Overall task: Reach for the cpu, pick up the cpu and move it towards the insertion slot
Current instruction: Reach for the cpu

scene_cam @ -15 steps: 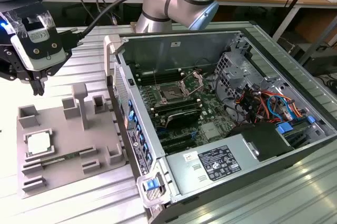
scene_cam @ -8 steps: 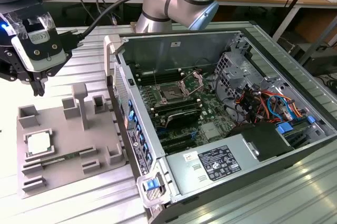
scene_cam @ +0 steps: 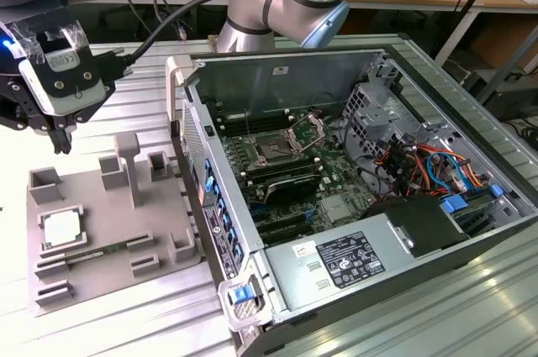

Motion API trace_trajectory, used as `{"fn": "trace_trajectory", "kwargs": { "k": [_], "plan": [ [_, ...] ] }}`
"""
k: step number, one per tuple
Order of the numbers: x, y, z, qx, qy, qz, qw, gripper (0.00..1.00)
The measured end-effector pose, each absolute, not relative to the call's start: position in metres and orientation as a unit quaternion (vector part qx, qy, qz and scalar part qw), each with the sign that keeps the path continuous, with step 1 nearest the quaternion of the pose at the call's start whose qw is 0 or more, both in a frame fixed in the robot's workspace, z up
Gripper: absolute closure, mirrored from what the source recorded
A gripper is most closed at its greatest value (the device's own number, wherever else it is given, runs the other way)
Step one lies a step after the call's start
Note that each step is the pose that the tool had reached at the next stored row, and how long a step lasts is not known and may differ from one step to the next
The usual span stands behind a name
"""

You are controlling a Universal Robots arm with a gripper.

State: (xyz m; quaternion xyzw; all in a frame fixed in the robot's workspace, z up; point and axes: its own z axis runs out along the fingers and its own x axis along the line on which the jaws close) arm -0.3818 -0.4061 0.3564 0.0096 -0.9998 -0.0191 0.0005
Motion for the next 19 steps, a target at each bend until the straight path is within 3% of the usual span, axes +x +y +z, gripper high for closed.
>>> {"fn": "trace_trajectory", "kwargs": {
  "k": [19],
  "plan": [
    [-0.3818,-0.4061,0.3523,0.01,-1.0,-0.019,0.0,0.89]
  ]
}}
